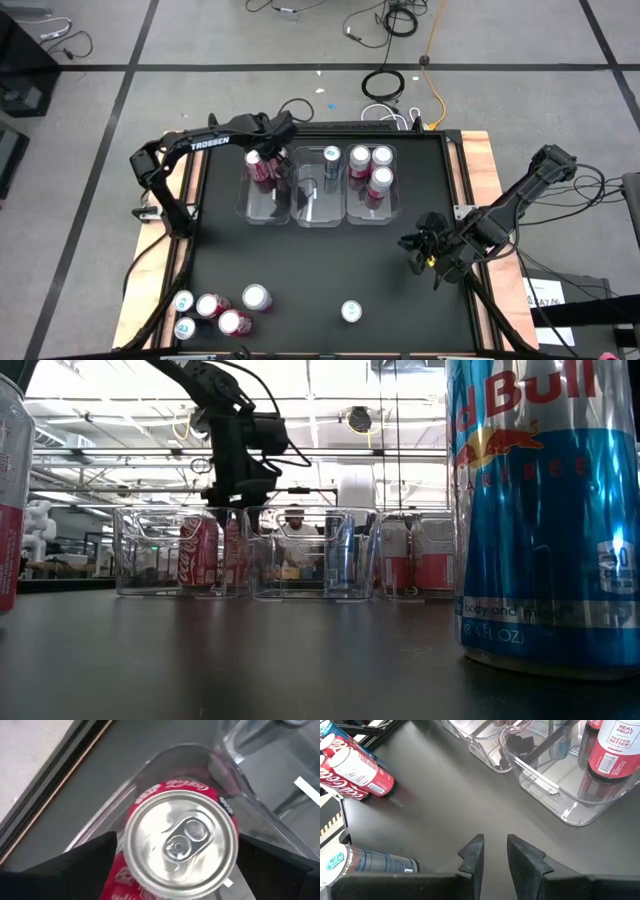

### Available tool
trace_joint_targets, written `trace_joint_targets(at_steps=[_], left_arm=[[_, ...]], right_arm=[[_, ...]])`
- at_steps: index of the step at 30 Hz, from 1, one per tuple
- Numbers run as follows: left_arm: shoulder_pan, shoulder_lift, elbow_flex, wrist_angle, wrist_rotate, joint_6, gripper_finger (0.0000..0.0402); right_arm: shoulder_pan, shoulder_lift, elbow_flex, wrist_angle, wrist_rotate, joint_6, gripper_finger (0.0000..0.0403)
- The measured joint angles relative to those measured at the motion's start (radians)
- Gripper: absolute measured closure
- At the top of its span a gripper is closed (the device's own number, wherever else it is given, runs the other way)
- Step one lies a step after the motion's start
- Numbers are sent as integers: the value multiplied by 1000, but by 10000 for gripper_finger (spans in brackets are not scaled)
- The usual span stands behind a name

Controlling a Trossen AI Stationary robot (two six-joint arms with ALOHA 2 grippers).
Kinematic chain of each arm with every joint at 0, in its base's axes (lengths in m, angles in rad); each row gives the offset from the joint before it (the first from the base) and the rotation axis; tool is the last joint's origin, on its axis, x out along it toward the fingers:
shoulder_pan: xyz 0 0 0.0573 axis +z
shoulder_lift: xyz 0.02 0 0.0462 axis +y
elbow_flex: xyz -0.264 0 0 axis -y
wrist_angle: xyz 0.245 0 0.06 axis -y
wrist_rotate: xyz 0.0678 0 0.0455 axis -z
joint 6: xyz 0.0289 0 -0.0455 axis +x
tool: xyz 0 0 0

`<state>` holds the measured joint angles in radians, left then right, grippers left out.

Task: Sort soda cans
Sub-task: Put the red soda can into the left transparent bin, then put the blue soda can into the center transparent bin

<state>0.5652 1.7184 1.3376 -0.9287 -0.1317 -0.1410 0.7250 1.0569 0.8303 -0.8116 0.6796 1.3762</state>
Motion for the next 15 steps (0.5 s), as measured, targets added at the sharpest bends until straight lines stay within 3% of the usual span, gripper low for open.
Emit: trace_joint_targets(at_steps=[15], left_arm=[[-5,-1,214,-220,19,17,15]], right_arm=[[0,0,0,0,4,-4,328]])
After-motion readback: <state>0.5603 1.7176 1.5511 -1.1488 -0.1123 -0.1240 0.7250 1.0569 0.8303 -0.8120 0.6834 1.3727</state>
